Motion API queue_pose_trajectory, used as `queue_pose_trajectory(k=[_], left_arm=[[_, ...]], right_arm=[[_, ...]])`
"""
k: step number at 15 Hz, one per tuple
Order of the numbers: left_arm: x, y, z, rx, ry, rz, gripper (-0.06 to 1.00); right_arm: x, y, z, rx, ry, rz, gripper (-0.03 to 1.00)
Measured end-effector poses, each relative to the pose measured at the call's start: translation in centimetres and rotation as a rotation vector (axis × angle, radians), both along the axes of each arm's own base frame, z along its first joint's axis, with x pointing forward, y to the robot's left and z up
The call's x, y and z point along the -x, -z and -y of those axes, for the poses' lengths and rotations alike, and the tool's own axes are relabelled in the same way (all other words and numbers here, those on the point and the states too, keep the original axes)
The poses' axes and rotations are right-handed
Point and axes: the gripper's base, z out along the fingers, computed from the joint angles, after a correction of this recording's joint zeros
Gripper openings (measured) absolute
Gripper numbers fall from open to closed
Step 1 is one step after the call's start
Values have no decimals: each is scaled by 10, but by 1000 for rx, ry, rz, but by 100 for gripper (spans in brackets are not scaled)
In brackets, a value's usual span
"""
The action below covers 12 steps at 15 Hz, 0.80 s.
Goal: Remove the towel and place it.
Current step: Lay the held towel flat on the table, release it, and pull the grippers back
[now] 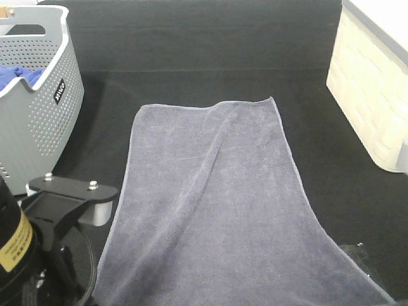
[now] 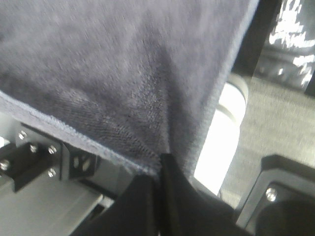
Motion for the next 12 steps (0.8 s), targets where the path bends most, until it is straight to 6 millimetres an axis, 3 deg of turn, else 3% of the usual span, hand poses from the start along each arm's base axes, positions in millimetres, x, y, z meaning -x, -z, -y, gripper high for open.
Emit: queue_pose_trajectory(k=[3,4,5,7,8,10,12], left_arm=[[1,1,0,-2,-9,-5,1],[2,3,-6,-54,-8,-21,8],[3,4,-9,-84,-10,-29,20],[5,5,-13,-124,-9,-46,54],[5,5,-13,-129,-8,-48,64],[5,5,-13,-129,-8,-48,70],[5,5,-13,-129,-8,-48,71]], right_arm=[[3,6,1,11,-2,-20,1],[3,7,5,48,-17,-11,7],[3,8,6,64,-23,-5,16],[3,9,9,94,-35,4,51],[3,9,9,96,-35,4,65],[2,9,10,102,-38,6,78],[2,9,10,102,-38,6,80]])
